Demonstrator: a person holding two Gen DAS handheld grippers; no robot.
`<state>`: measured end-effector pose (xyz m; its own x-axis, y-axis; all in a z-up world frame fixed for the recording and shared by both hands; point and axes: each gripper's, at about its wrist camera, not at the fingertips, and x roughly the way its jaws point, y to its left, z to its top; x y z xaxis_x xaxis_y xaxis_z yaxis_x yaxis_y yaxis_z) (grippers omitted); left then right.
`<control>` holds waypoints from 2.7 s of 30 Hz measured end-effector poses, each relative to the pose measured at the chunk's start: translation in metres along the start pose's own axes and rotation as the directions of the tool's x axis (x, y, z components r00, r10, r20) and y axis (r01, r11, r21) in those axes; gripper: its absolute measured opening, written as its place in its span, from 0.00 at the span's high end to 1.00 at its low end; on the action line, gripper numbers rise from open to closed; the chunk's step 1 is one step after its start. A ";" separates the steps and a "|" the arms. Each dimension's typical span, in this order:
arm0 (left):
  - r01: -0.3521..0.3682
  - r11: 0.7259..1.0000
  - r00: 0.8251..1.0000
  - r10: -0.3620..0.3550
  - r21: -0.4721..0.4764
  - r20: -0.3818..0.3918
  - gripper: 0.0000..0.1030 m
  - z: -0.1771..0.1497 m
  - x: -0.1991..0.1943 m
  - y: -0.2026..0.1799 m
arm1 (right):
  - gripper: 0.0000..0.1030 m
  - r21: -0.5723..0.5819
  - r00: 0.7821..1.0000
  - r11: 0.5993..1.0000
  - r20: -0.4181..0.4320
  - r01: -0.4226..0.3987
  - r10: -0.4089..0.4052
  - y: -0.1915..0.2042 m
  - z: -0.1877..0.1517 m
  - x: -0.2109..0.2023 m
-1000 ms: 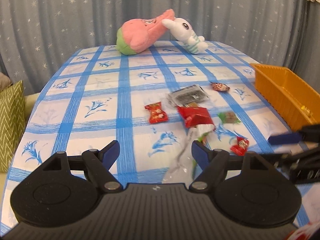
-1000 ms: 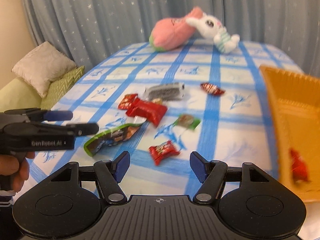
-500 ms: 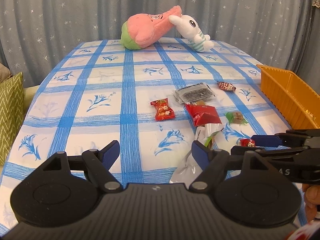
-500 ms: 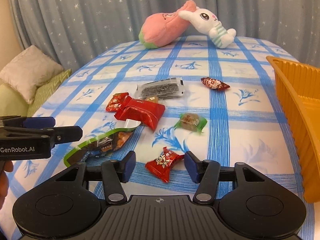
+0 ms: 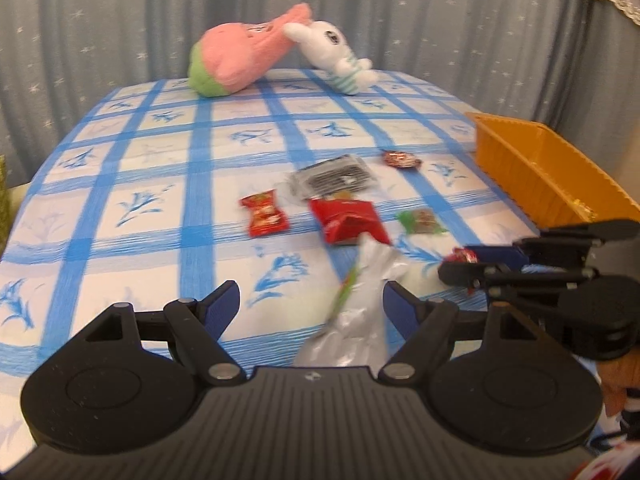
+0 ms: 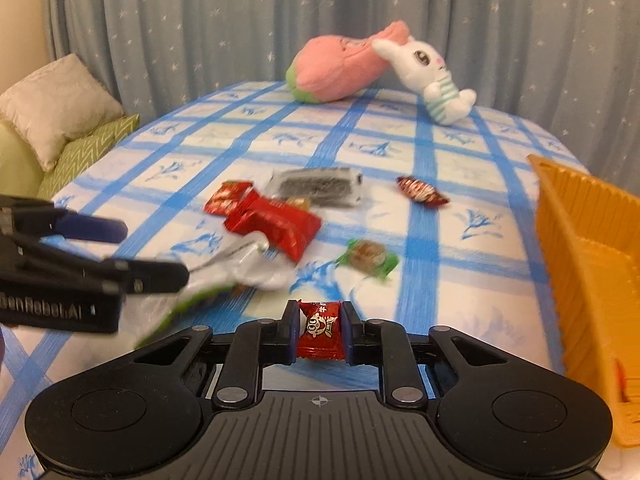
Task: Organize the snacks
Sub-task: 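Grasp the silver wrapper with the left gripper while the right gripper grasps the small red candy, then carry the silver wrapper and small red candy over the orange tray with both grippers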
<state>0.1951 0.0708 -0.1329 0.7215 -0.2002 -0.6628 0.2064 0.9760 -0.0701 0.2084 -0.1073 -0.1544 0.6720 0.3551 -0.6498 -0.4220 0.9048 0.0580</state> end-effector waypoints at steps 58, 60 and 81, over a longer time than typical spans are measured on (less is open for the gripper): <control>-0.026 0.999 0.999 0.027 -0.045 0.035 0.72 0.015 -0.029 -0.084 | 0.79 0.075 0.992 0.996 0.107 0.055 -0.063 -0.052 0.010 -0.079; -0.012 0.998 0.999 0.014 -0.057 0.038 0.72 0.018 -0.031 -0.095 | 0.80 0.089 0.991 0.994 0.111 0.068 -0.078 -0.060 0.009 -0.088; 0.105 0.994 0.992 -0.107 0.027 0.072 0.72 0.070 -0.026 -0.218 | 0.79 0.155 0.964 0.967 0.143 0.204 -0.226 -0.175 0.009 -0.162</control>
<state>0.1779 -0.1426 -0.0485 0.7408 -0.3091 -0.5964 0.2992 0.9467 -0.1190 0.1788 -0.3207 -0.0523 0.8300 0.1715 -0.5307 -0.1770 0.9834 0.0409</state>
